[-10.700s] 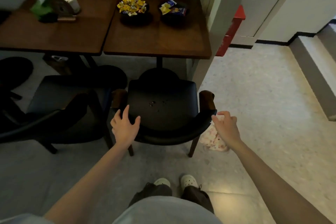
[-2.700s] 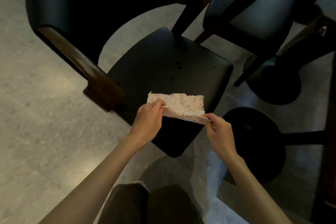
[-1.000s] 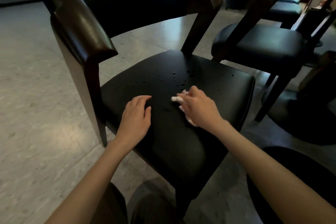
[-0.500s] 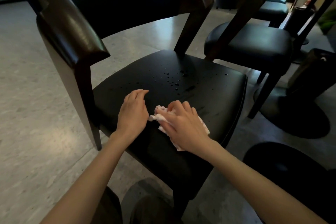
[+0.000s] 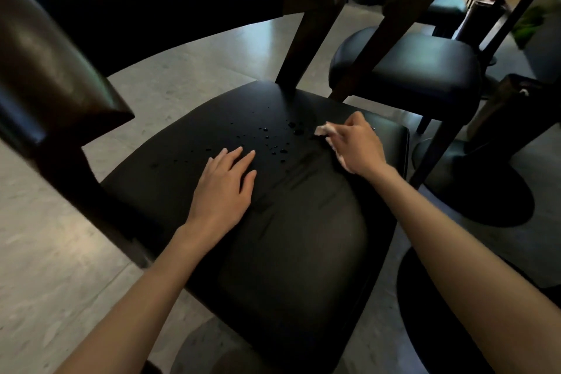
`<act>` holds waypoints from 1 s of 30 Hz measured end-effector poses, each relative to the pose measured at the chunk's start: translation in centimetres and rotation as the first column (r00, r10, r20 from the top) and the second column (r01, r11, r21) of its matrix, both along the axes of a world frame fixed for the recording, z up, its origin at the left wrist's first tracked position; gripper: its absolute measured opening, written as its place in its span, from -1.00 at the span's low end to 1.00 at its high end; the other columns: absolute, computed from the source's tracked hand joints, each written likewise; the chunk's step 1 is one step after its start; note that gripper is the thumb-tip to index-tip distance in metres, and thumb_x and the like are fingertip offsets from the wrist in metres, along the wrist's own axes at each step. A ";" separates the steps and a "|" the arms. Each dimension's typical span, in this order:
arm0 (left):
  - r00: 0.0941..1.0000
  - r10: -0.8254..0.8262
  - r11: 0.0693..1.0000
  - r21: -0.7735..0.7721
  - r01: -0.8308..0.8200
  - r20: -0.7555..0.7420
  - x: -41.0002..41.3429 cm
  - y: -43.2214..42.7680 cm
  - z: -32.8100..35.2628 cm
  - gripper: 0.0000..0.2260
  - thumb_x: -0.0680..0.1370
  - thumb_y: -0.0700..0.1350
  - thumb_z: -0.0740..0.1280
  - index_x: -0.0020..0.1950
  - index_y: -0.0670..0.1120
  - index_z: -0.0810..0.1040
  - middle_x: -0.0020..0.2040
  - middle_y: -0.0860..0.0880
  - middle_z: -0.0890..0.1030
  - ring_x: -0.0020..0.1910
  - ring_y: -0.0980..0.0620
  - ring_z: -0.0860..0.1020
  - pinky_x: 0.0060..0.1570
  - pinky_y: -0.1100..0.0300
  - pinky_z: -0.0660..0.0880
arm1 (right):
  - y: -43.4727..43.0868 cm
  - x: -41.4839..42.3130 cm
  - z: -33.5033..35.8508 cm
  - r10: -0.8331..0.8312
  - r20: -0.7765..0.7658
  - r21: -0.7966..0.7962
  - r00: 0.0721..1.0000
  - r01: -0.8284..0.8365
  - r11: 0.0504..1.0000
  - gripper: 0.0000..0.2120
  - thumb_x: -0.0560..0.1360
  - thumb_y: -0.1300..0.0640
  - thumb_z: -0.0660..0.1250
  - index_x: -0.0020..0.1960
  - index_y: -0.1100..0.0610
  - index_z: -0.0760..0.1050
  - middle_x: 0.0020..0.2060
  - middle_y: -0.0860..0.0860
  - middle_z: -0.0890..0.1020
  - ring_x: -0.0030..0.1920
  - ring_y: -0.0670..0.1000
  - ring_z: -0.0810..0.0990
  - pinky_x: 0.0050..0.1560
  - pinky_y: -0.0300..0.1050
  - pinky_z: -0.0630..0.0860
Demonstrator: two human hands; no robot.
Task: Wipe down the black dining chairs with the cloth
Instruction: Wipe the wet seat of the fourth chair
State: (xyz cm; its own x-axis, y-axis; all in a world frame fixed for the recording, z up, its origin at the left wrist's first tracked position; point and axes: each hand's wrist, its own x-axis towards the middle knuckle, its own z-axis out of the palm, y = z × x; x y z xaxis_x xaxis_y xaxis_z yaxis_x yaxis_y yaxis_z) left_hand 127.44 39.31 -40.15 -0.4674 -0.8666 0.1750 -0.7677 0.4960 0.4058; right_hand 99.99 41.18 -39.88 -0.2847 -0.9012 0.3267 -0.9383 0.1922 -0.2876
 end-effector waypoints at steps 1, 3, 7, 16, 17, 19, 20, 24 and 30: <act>1.000 0.003 1.000 -0.005 -0.003 0.000 -0.2 -0.2 -0.1 -0.57 0.66 0.05 0.09 0.53 0.07 0.19 0.54 0.04 0.20 0.54 0.04 0.06 0.48 0.11 -0.07 | -0.9 -1.2 -0.1 -0.038 0.008 0.002 0.999 0.038 0.999 -0.71 0.61 -0.05 0.20 0.24 0.01 0.57 0.01 0.07 0.40 0.00 0.14 0.47 -0.01 0.00 0.45; 1.000 0.015 1.000 -0.014 -0.015 -0.016 -0.4 -0.3 -0.3 -0.58 0.66 0.05 0.10 0.52 0.07 0.21 0.54 0.04 0.21 0.54 0.05 0.06 0.46 0.15 -0.08 | -2.9 -3.2 -0.4 -0.111 0.009 -0.004 0.994 0.111 0.994 -0.70 0.62 -0.05 0.19 0.19 0.04 0.60 0.01 0.10 0.42 0.01 0.15 0.46 -0.02 -0.02 0.42; 0.992 0.049 0.998 -0.022 -0.051 -0.113 -0.3 -0.1 -0.3 -0.61 0.65 -0.01 0.14 0.49 0.02 0.30 0.50 0.03 0.30 0.52 0.09 0.12 0.42 0.24 -0.07 | -5.6 -4.8 -0.8 -0.290 0.032 0.034 0.956 0.289 0.957 -0.62 0.62 -0.05 0.14 0.09 0.16 0.62 0.05 0.18 0.50 0.04 0.22 0.50 -0.05 -0.02 0.38; 0.978 0.118 0.993 0.006 -0.118 -0.173 -0.2 -0.1 -0.4 -0.62 0.65 -0.09 0.15 0.48 -0.01 0.32 0.50 0.04 0.29 0.52 0.14 0.08 0.42 0.27 -0.04 | 3.5 9.7 0.6 0.287 0.040 0.148 0.957 -0.290 0.946 -0.74 0.57 -0.03 0.27 0.07 0.11 0.62 -0.11 0.04 0.58 -0.17 0.08 0.57 -0.14 -0.02 0.48; 0.979 0.119 0.993 0.007 -0.119 -0.168 -0.1 0.0 -0.4 -0.62 0.65 -0.09 0.15 0.48 -0.01 0.32 0.50 0.04 0.29 0.52 0.14 0.08 0.42 0.26 -0.04 | 4.7 10.7 1.0 0.357 0.058 0.140 0.932 -0.362 0.922 -0.74 0.58 -0.05 0.25 0.13 0.03 0.62 -0.14 -0.04 0.56 -0.21 0.01 0.55 -0.17 -0.05 0.49; 0.979 0.124 0.992 0.008 -0.124 -0.160 0.0 0.1 -0.5 -0.62 0.65 -0.09 0.14 0.49 -0.01 0.31 0.50 0.04 0.29 0.53 0.14 0.07 0.44 0.25 -0.04 | 5.3 10.7 2.0 0.401 0.061 0.123 0.914 -0.405 0.906 -0.74 0.59 -0.08 0.22 0.17 -0.06 0.60 -0.17 -0.14 0.49 -0.26 -0.10 0.48 -0.23 -0.10 0.48; 0.980 0.126 0.992 0.006 -0.126 -0.157 0.0 0.1 -0.5 -0.62 0.65 -0.08 0.13 0.49 -0.01 0.31 0.50 0.04 0.29 0.53 0.13 0.07 0.45 0.23 -0.05 | 4.6 9.9 2.5 0.380 0.027 0.075 0.925 -0.381 0.922 -0.75 0.59 -0.07 0.24 0.18 -0.06 0.60 -0.18 -0.13 0.47 -0.27 -0.10 0.46 -0.25 -0.12 0.44; 0.978 0.125 0.992 0.002 -0.127 -0.168 0.1 0.0 -0.6 -0.62 0.65 -0.08 0.14 0.48 -0.02 0.32 0.49 0.03 0.31 0.53 0.12 0.10 0.45 0.25 -0.06 | -2.2 3.6 4.4 0.121 -0.112 -0.102 0.986 -0.132 0.986 -0.66 0.62 -0.03 0.16 0.34 -0.01 0.50 0.01 0.08 0.51 0.00 0.12 0.47 -0.06 -0.06 0.31; 0.973 0.145 0.989 0.024 -0.143 -0.180 0.2 0.2 -0.6 -0.63 0.65 -0.07 0.14 0.47 0.00 0.33 0.49 0.06 0.31 0.52 0.15 0.10 0.43 0.26 -0.03 | -7.3 -1.5 -0.4 0.038 -0.098 0.220 0.994 -0.016 0.975 -0.48 0.63 -0.17 0.07 0.53 0.02 0.20 0.48 0.13 0.28 0.41 0.23 0.24 0.40 0.02 0.12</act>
State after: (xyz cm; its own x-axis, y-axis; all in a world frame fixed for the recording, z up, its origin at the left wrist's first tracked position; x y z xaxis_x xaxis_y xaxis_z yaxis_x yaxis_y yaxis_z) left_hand 127.62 39.51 -40.79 -0.2987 -0.9249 0.2354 -0.7442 0.3801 0.5492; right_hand 98.54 33.84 -40.28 -0.2348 -0.9609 0.1469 -0.9660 0.2138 -0.1454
